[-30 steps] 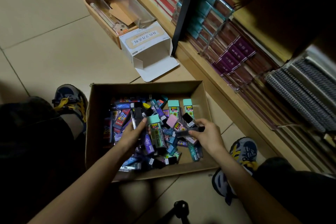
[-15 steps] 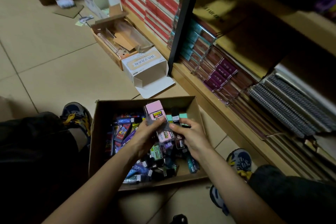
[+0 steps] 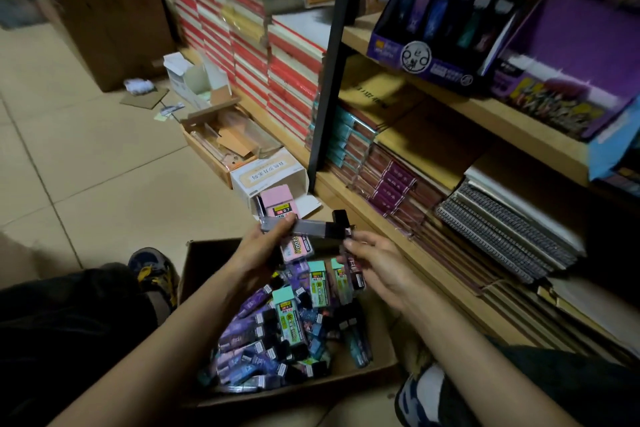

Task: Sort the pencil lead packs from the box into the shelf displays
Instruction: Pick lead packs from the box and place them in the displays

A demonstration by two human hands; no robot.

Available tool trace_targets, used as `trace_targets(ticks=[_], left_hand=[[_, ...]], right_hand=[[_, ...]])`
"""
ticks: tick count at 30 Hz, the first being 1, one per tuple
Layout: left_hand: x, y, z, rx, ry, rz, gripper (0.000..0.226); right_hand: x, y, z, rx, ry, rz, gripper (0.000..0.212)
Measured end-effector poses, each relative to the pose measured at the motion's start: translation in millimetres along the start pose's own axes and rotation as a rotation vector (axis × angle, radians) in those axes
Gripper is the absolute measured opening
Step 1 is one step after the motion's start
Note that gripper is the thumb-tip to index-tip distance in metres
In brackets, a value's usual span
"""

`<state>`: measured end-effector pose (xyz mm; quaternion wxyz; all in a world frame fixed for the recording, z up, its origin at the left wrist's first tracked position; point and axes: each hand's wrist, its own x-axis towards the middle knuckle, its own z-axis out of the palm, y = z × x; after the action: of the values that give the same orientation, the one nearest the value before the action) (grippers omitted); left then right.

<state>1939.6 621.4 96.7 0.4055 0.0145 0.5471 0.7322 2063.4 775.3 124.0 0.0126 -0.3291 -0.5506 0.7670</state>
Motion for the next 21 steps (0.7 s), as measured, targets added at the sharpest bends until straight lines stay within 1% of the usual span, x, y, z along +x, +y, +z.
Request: trace_targets(ticks=[1,3,5,7,10,12,14,17,21], left_hand=[[0,11,2,0.009,0.009,0.023,0.020],[0,35,7,0.028,0.020,0.082,0.018],[-1,59,15,0.079,0.019,0.150,0.015],[0,82,23,0.113,0.011,0.215,0.014],[1,117,35,0.075,-0.015,0.267,0.010],[0,139,44,0.092,-0.036,0.299,0.009],[-2,157,52,0.134,-0.035,0.331,0.012],[-3,179,59,0.160,-0.040,0.350,0.016],[-3,196,63,0.130,-0.066,0.385,0.019]], right_hand=[[-2,-11,-2,0.009,0.015,-0.024,0.007],[-5,-37,-4,-0.025,0.038,-0.073,0.011],[-10,-66,-5,-0.135,0.061,-0.137,0.014],[-15,-95,-5,-0.259,0.107,-0.227,0.009],[-18,-139,-6,-0.351,0.150,-0.372,0.004],[-19,-167,-7,-0.401,0.170,-0.460,0.003],[-19,-194,-10,-0.402,0.188,-0.538,0.001],[-18,-231,-18,-0.445,0.222,-0.655,0.007],[-13,-272,-36,-0.432,0.304,-0.727,0.014]])
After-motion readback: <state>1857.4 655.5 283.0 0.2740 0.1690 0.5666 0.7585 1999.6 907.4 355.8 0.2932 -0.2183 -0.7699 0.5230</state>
